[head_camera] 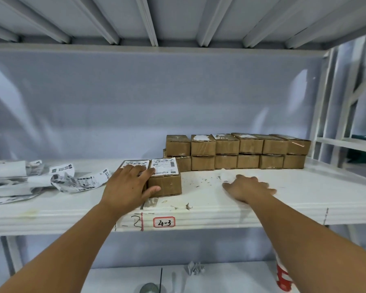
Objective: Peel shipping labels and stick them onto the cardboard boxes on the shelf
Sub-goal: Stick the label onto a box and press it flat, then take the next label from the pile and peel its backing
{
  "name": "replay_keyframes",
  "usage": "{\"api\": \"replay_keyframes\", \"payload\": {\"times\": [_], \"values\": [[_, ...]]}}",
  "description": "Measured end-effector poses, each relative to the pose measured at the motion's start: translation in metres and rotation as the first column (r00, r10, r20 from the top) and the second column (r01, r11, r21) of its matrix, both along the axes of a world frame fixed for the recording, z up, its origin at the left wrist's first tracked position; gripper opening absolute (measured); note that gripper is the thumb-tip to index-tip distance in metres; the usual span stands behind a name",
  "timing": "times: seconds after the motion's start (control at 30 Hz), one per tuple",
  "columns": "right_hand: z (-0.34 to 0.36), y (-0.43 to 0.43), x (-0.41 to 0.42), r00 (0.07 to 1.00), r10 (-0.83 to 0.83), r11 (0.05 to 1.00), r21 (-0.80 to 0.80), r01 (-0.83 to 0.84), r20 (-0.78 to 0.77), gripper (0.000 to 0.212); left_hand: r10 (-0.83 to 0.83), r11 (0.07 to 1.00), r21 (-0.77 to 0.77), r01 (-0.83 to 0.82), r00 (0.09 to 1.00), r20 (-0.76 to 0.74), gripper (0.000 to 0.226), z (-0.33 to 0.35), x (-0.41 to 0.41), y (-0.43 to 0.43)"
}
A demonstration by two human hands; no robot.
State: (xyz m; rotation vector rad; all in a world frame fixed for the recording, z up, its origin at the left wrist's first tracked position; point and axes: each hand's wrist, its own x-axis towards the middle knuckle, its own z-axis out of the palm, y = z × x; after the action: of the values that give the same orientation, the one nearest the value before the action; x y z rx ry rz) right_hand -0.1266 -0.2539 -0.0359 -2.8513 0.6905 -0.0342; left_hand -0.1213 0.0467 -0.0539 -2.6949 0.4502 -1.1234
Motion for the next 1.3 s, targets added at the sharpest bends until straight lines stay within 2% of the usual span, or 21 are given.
{"api": "replay_keyframes", "payload": {"times": [0.1,0.17,0.27,0.33,0.43,0.47,0.53,0.63,0.7,0.83,0.93,1.0,1.03,1.1,1.17,1.23,1.27,1.3], "values": [[-0.002,0.001,-0.001,0.993,0.084,0.996,-0.03,-0.082,0.083,0.049,-0.004,1.0,-0.03,0.003,0.999,-0.033,0.076,0.0,-0.002,-0.001],[0.003,0.005,-0.005,0.977,0.158,0.983,-0.118,-0.142,0.141,0.034,-0.006,0.999,-0.041,0.004,0.999,-0.039,0.073,0.0,-0.002,-0.001],[0.01,0.008,-0.011,0.961,0.228,0.948,-0.261,-0.181,0.159,0.032,0.006,0.999,-0.034,-0.007,1.0,-0.012,0.067,0.0,-0.003,-0.001],[0.009,0.008,-0.012,0.951,0.26,0.934,-0.292,-0.204,0.166,0.032,0.007,0.999,-0.038,-0.007,1.0,-0.001,0.064,-0.001,-0.002,0.0],[0.005,0.012,-0.008,0.927,0.326,0.932,-0.23,-0.281,0.185,0.018,0.002,0.999,-0.046,-0.002,1.0,0.008,0.062,-0.001,-0.002,-0.001],[0.004,0.014,-0.007,0.92,0.336,0.935,-0.186,-0.301,0.2,0.022,-0.001,0.999,-0.046,0.001,1.0,0.011,0.061,-0.001,-0.002,-0.001],[0.002,0.02,-0.003,0.926,0.318,0.945,-0.14,-0.294,0.205,0.048,0.0,0.999,-0.048,0.0,1.0,0.001,0.062,-0.002,-0.002,0.0],[0.004,0.026,0.0,0.931,0.302,0.949,-0.164,-0.271,0.207,0.057,-0.004,0.999,-0.05,0.005,1.0,0.006,0.061,-0.002,-0.001,0.001],[0.002,0.029,0.002,0.922,0.301,0.95,-0.162,-0.267,0.245,0.054,-0.007,0.999,-0.05,0.006,1.0,-0.003,0.061,-0.002,-0.002,0.001],[-0.008,0.036,0.005,0.884,0.305,0.952,-0.141,-0.271,0.355,0.031,-0.022,0.998,-0.052,0.022,1.0,0.013,0.058,-0.001,-0.003,0.001],[-0.004,0.041,0.007,0.823,0.199,0.953,0.09,-0.289,0.532,0.026,-0.032,0.999,-0.043,0.032,0.999,0.013,0.068,-0.001,-0.004,0.002],[0.006,0.052,0.004,0.732,0.122,0.9,0.236,-0.367,0.671,0.029,-0.02,0.999,-0.033,0.021,1.0,0.013,0.074,0.001,-0.005,0.002],[0.012,0.06,0.002,0.68,0.121,0.87,0.253,-0.424,0.723,0.029,-0.014,0.999,-0.039,0.015,0.999,0.031,0.074,0.001,-0.006,0.002],[0.026,0.083,-0.004,0.594,0.196,0.834,0.186,-0.52,0.781,0.023,-0.012,0.992,-0.121,0.021,0.997,0.076,0.072,0.002,-0.01,0.003],[0.039,0.108,-0.006,0.516,0.277,0.789,0.114,-0.604,0.81,0.021,-0.035,0.932,-0.351,0.087,0.988,0.153,0.065,0.001,-0.012,0.007],[0.05,0.133,-0.006,0.447,0.359,0.711,0.071,-0.7,0.819,0.018,-0.059,0.74,-0.655,0.152,0.985,0.162,0.049,0.005,-0.012,0.02],[0.054,0.146,-0.006,0.425,0.409,0.678,0.042,-0.734,0.808,0.015,-0.044,0.649,-0.747,0.144,0.987,0.151,0.04,0.008,-0.01,0.031],[0.058,0.158,-0.006,0.407,0.462,0.651,0.01,-0.759,0.788,0.014,0.006,0.621,-0.779,0.086,0.993,0.115,0.032,0.01,-0.006,0.045]]}}
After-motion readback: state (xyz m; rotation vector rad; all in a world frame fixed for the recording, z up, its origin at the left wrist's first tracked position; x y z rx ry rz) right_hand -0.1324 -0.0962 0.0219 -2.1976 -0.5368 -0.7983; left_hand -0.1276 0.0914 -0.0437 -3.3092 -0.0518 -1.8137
